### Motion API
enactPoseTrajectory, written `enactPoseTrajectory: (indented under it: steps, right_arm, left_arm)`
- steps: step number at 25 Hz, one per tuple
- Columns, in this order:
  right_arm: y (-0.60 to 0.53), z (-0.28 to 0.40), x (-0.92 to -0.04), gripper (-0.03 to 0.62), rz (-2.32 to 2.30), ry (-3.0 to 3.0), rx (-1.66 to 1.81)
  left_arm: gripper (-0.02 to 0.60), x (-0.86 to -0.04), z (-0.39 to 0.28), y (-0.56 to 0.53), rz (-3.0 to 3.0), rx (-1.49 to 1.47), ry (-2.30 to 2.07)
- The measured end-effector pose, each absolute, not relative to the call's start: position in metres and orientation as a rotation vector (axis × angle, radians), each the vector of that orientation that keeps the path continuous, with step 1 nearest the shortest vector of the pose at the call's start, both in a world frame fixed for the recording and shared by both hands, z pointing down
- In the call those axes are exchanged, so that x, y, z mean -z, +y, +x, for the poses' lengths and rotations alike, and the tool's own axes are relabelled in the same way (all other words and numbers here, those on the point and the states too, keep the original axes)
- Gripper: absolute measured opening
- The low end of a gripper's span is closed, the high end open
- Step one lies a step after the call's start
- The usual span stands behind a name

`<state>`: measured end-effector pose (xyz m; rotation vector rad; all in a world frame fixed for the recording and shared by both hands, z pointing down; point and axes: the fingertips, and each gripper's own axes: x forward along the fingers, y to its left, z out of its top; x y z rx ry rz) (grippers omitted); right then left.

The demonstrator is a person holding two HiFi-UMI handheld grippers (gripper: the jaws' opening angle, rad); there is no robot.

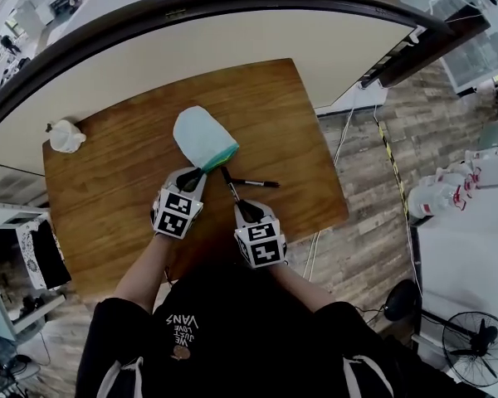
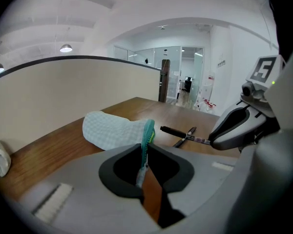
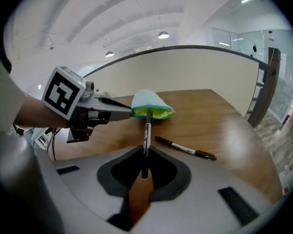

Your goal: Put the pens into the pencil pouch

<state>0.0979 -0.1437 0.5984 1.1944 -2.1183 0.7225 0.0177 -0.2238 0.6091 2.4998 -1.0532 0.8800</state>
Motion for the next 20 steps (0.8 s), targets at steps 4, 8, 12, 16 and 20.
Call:
enactPoseTrajectory:
  steps: [4, 8, 12, 16, 20]
  right_arm:
    - [-0.136, 0.077, -0.603, 0.046, 1.164, -2.117, -0.72]
    - [-0.131, 0.062, -0.607, 0.046, 1.13, -2.109, -0.727]
    - [-0.132, 0.053, -0.614, 0.046, 1.065, -2.091, -0.731]
    - [-0.143, 0.049, -0.613, 0.046, 1.044, -2.089, -0.698]
    - [-0.155, 0.044, -0.612, 0.046, 1.014, -2.097, -0.671]
  left_arm:
    - [0.049, -0.602, -0.001, -0.204, 2.521, -0.873, -1.035]
    - [0.049, -0.603, -0.016, -0.179, 2.552, -0.905, -0.984]
    - [0.048, -0.605, -0.021, -0.155, 2.584, -0.912, -0.934]
    - [0.048, -0.603, -0.021, -0.136, 2.603, -0.898, -0.893]
    - [0.046, -0.606, -0.023, -0.123, 2.6, -0.893, -0.877]
